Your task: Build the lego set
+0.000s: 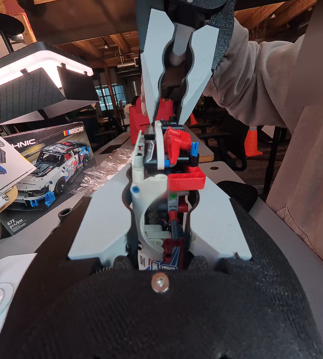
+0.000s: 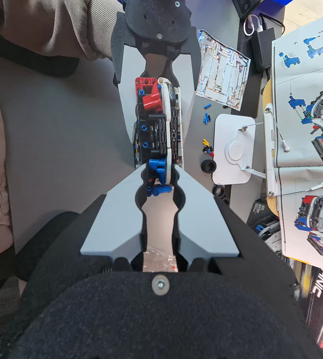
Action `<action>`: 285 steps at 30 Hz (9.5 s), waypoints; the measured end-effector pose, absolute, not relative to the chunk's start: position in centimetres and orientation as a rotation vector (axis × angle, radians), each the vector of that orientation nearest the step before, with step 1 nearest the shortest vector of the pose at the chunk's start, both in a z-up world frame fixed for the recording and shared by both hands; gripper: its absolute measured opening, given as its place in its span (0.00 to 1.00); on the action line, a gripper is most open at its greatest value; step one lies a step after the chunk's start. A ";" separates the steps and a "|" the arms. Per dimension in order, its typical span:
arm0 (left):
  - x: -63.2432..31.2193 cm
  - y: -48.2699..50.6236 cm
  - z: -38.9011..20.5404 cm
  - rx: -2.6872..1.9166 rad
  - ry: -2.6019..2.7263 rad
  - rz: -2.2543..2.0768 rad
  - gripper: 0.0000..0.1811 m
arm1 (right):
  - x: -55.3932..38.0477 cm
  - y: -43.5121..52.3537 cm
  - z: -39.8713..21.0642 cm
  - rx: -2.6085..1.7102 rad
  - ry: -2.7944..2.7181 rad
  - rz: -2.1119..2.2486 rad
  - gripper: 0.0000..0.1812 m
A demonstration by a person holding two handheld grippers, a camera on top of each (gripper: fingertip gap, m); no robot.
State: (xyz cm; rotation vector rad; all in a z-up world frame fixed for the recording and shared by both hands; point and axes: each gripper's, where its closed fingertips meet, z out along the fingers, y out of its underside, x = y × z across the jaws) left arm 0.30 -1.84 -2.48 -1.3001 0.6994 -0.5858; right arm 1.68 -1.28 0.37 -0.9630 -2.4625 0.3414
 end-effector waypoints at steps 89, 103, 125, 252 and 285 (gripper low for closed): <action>5.4 -5.5 -4.0 -1.300 0.882 -0.281 0.28 | 8.9 -6.6 -0.3 -0.607 -1.996 1.443 0.02; 1.7 -0.3 -2.2 -1.444 0.591 -0.654 0.32 | 3.9 -1.0 1.3 -1.194 -2.110 1.534 0.03; 1.9 0.1 -2.3 -1.458 0.550 -0.708 0.29 | 3.3 0.1 2.2 -1.182 -1.812 1.884 0.02; 3.5 -1.3 -2.6 -1.457 0.689 -0.589 0.29 | 3.6 -3.5 3.3 -0.789 -2.393 0.713 0.14; 4.1 -1.3 -2.7 -1.470 0.668 -0.527 0.29 | 1.8 -4.8 2.5 -0.980 -2.290 0.848 0.20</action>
